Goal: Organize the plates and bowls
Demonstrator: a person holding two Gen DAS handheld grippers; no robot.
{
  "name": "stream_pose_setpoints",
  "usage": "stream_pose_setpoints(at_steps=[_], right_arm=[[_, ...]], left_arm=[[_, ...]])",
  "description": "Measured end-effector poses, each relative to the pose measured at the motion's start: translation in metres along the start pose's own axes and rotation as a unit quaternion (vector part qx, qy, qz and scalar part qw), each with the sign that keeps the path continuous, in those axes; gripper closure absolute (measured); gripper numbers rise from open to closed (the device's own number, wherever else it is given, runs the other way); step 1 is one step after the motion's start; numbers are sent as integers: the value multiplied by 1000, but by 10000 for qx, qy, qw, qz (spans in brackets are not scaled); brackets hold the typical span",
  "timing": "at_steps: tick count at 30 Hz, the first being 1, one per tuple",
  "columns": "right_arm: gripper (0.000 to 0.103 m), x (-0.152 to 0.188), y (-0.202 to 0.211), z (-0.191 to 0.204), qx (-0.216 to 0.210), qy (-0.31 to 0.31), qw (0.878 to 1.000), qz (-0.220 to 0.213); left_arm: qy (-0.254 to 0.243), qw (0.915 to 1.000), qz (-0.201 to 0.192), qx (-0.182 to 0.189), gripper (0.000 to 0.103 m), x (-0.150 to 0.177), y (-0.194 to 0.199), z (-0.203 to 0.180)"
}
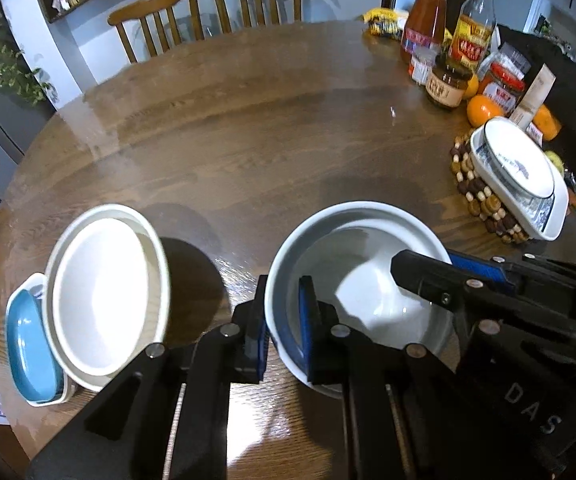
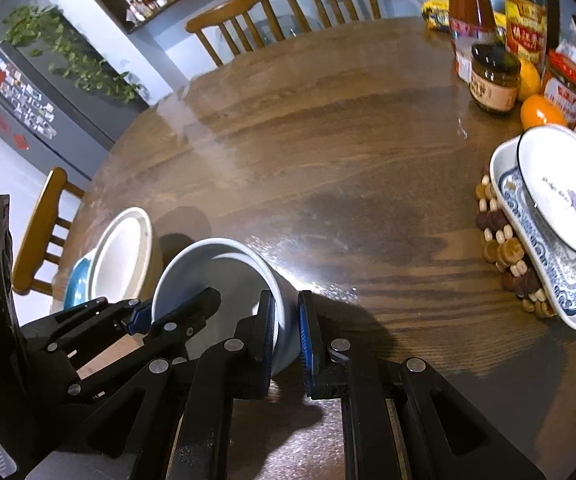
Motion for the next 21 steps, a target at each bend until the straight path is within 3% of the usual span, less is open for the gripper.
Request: stream_pose_setpoints(at_steps=[12,21], right_arm=[[91,-21,23,56,-84,551,9979,-329],[91,-32,12,103,-186,960,9947,-305]], left_arm=[[316,9974,-615,-207,92,-5,45,45],[642,9946,-719,-379,92,-7,56,89]])
Point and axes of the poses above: each gripper's, at about its wrist camera, not at the fingertips, and y roughly against the way its jaws point, z to its left, x to its underside, the point moved 5 cm from there along -y, roughly the way its jaws point, and after that the axes turned 3 degrees about y, right-handed, at the moved point
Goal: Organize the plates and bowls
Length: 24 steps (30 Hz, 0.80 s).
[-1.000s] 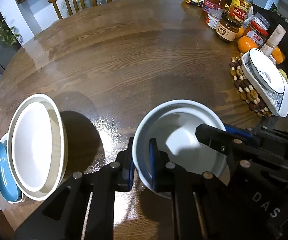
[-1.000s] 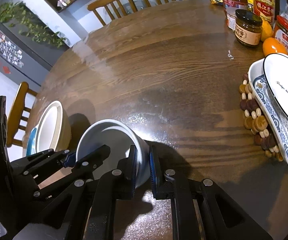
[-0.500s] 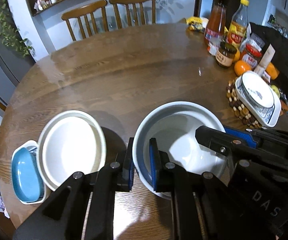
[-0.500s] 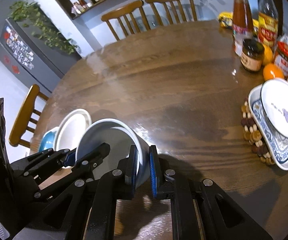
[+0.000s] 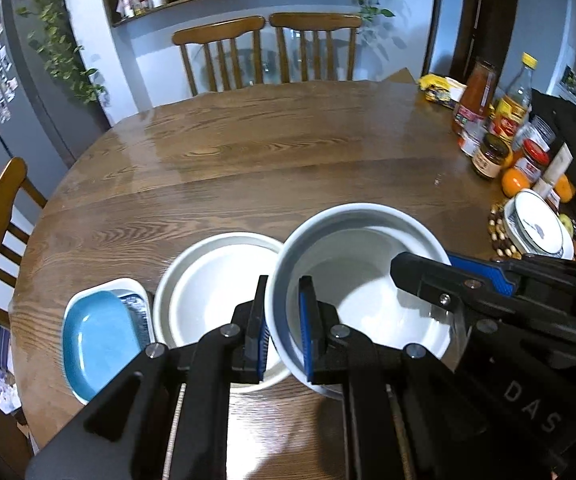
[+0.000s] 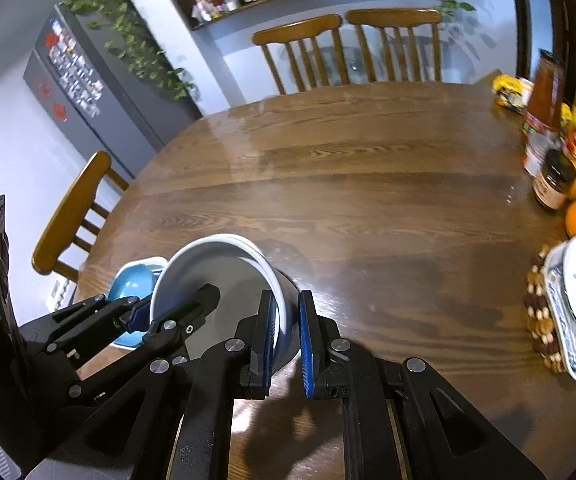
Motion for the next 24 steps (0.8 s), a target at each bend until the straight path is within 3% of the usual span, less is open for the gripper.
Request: stream_pose_setpoints(at_steps=[9,24], right_arm=[[91,-18,-29,32,-222,160,9994,194],[91,-3,-85,42,-353,5,9951,923]], left_arm=[[292,9993,212,-60,93,-7,-12,40],[508,9947,893,-13,94,12,-54,68]])
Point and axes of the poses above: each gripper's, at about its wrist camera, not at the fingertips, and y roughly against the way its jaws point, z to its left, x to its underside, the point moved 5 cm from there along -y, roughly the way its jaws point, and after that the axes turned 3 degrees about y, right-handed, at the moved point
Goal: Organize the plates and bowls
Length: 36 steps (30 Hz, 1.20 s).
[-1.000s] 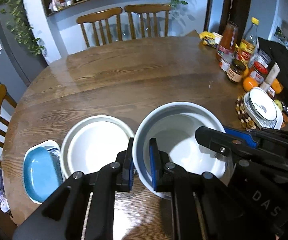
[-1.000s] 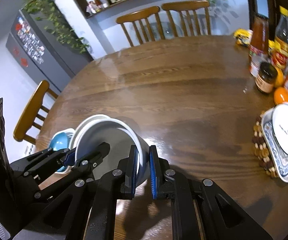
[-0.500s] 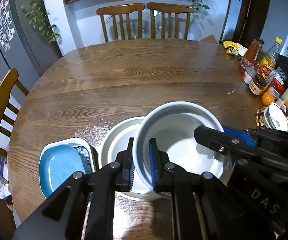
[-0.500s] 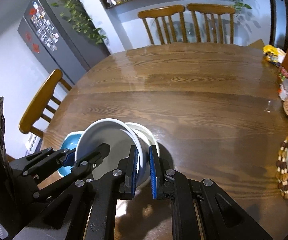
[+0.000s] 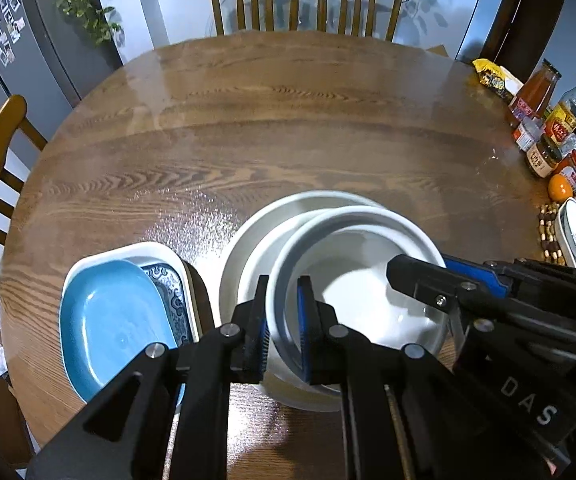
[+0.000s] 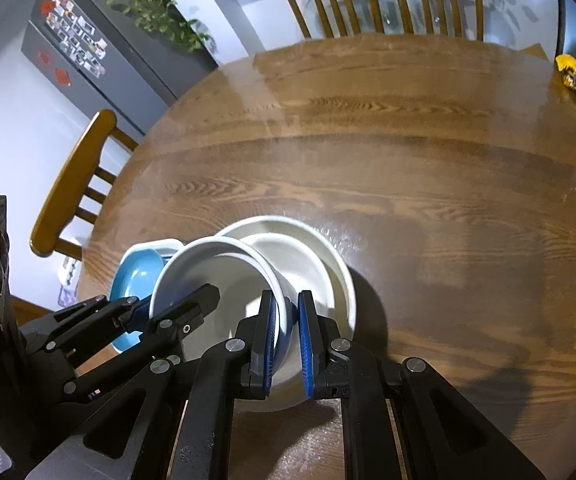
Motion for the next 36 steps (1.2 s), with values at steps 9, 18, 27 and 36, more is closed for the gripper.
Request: stream_pose_setpoints(at_steps=[9,18,27,36], right_arm=[[91,4,-15,-1,40,-66,9997,229],[91,2,-8,1,226,-6,9997,57],[91,-2,19,12,401,213,9982,-402],[91,-1,37,4,471,56,9970,-617]], left_arm=[[-15,9999,137,-23,95,6,-8,3],[-50,9999,-102,-63,91,2,0,4],[-133,9981,-533,-269,76,-1,23,6],[-81,9956,-842,-413,44,3,43,15]])
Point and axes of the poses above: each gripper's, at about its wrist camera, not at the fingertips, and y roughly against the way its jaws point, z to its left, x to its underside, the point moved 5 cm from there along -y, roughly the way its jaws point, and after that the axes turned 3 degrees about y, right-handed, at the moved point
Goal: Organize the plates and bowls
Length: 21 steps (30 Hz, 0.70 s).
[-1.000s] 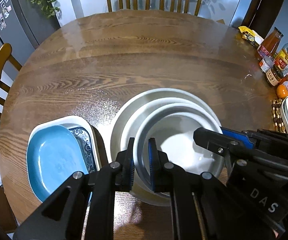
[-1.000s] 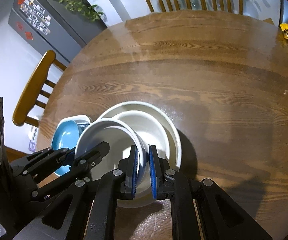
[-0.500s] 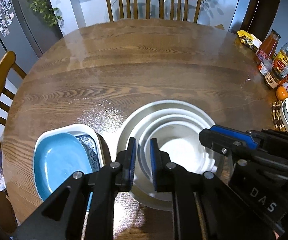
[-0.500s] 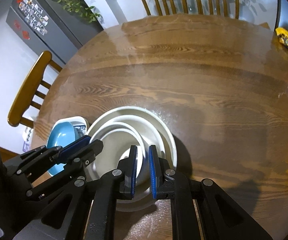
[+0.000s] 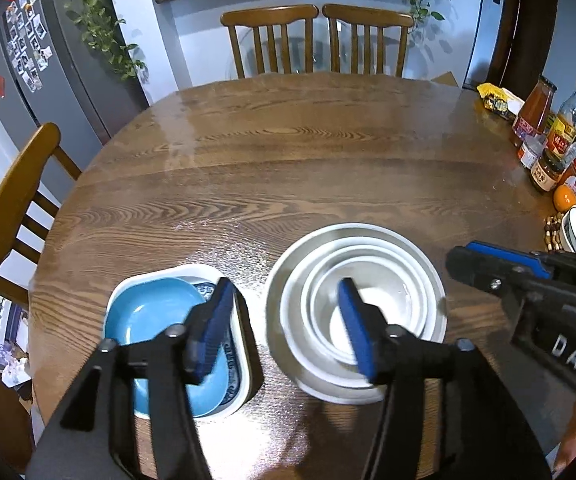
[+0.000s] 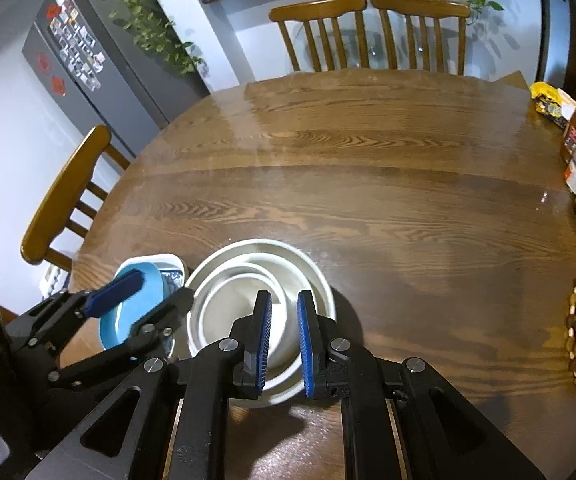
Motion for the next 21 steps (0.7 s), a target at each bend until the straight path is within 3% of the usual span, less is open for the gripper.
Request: stream_pose_setpoints(at_steps=[3,6,7,11,16,21], right_arm=[[87,3,5,-6,24,-112,9999,-14],[53,6,10,-12,33,-211,9998,-61],[50,7,13,-14,54,-221,9997,-101],[50,10,15,-19,15,-331,9994,-102],[48,15,12,-23,-309,-531,9981,58],[45,22,5,-29,-628,-850,9942,200]], left_arm=[[21,10000,-48,-29,31,1,5,3],[65,9999,-53,-56,24,3,8,8],[82,9999,-45,-67,23,4,9,10],[143,9999,-18,-83,17,7,12,13],[228,9997,85,-29,2,11,12,17],[479,9980,306,266,1,14,9,21]])
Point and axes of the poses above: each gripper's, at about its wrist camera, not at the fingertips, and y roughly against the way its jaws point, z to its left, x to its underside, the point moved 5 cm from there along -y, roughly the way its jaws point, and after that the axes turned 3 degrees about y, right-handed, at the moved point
